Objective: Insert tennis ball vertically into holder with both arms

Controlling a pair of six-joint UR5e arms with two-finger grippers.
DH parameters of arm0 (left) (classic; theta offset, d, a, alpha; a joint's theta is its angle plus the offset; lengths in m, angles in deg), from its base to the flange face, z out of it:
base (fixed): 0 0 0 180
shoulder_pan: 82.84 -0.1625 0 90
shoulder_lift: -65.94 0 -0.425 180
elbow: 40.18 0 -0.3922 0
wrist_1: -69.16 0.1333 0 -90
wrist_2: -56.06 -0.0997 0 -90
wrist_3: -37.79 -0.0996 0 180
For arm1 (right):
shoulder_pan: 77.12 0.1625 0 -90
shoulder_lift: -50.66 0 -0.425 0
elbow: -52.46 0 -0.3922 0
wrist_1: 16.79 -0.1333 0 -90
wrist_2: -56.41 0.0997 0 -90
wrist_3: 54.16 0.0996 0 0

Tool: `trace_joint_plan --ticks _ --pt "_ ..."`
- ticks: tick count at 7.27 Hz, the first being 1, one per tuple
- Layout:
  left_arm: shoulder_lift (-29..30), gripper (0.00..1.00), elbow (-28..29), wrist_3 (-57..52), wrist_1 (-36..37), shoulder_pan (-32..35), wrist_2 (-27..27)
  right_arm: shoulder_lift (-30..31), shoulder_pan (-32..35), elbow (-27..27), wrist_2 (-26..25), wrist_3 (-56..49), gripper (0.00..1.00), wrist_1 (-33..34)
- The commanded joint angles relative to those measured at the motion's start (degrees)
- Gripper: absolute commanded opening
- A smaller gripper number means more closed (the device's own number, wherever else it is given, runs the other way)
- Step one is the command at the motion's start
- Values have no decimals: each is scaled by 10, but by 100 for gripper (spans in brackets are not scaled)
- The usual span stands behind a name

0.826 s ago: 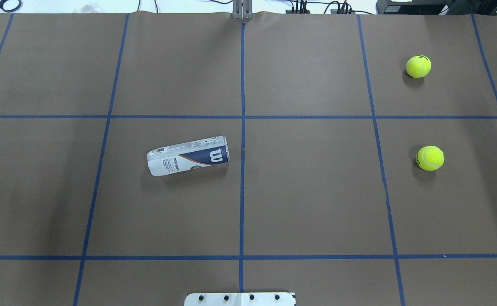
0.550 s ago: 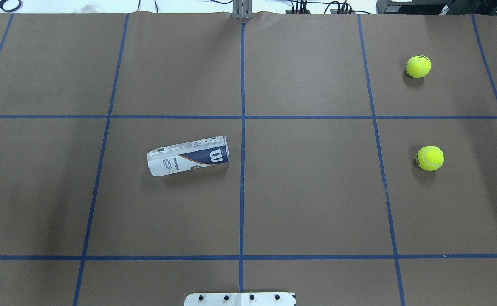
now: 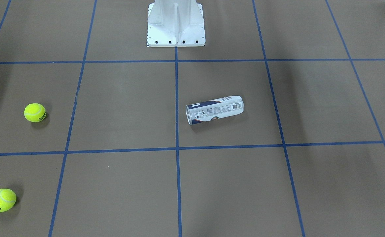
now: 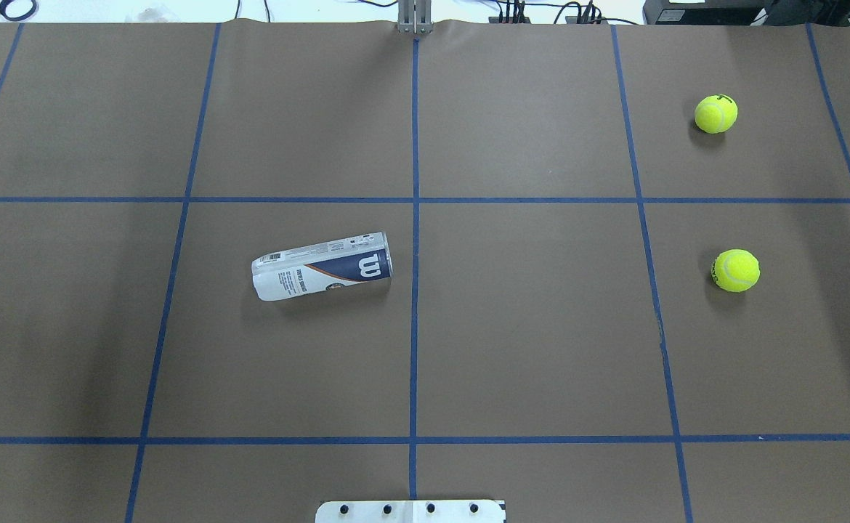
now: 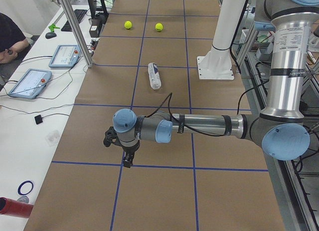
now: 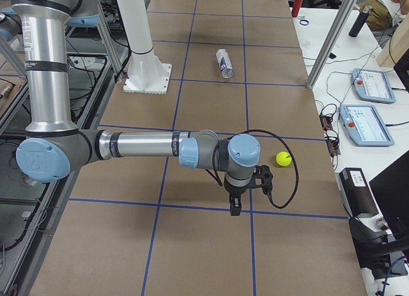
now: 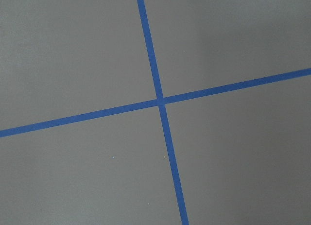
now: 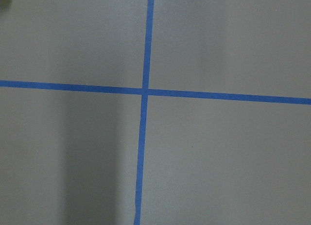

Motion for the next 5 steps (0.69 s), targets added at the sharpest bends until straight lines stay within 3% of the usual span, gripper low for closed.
trace_joint_plan --ticks 1,5 --pt "6 100 -7 2 5 0 -1 1 0 -3 0 1 99 0" --pt "75 100 -13 3 51 -3 -5 9 0 -16 1 4 99 2"
